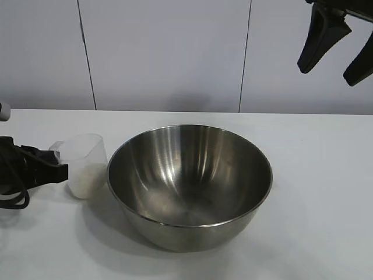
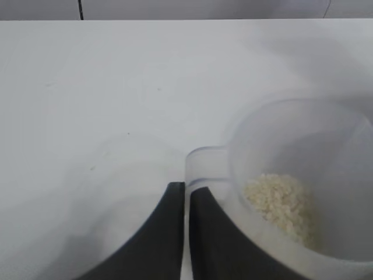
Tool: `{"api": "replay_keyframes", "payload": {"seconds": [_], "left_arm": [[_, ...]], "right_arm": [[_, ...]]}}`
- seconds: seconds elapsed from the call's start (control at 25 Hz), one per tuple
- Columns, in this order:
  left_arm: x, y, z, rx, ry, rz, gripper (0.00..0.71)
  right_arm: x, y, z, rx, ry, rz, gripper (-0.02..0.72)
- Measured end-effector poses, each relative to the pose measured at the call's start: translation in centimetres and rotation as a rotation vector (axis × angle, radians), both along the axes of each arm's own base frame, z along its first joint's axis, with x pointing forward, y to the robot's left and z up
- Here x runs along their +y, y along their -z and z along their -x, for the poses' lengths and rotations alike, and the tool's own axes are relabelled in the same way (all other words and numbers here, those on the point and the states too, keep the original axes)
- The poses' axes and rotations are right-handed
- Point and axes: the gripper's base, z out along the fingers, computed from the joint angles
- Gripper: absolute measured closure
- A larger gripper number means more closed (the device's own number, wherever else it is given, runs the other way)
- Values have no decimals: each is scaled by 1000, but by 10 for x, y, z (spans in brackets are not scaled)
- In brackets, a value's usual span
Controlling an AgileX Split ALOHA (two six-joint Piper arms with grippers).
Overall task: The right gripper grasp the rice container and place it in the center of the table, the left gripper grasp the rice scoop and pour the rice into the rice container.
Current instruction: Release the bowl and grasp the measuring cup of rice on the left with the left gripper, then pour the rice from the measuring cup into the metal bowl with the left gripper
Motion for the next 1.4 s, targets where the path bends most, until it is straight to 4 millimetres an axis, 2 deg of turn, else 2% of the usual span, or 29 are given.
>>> {"api": "replay_keyframes", "payload": {"seconds": [0.24, 0.36, 0.44, 0.68, 0.84, 1.04, 1.24, 1.4], "left_arm": [[3, 3, 10, 38, -7, 6, 701], [4, -4, 16, 27, -7, 10, 701], [5, -17, 16, -12, -7, 21, 701], [4, -74, 17, -182, 4, 56, 701], [-4, -102, 19, -185, 123, -24, 701], [-14, -128, 18, -136, 275, -150, 701], [-22, -147, 12, -106, 343, -166, 701], [-47, -157, 14, -103, 445, -234, 701]], "right_arm": [[0, 0, 0, 0, 0, 0, 220], [0, 0, 0, 0, 0, 0, 220], [0, 0, 0, 0, 0, 0, 220], [0, 0, 0, 0, 0, 0, 220], [0, 0, 0, 0, 0, 0, 220], [0, 0, 0, 0, 0, 0, 220], [0, 0, 0, -1, 0, 0, 220], [0, 0, 0, -3, 1, 0, 220]]}}
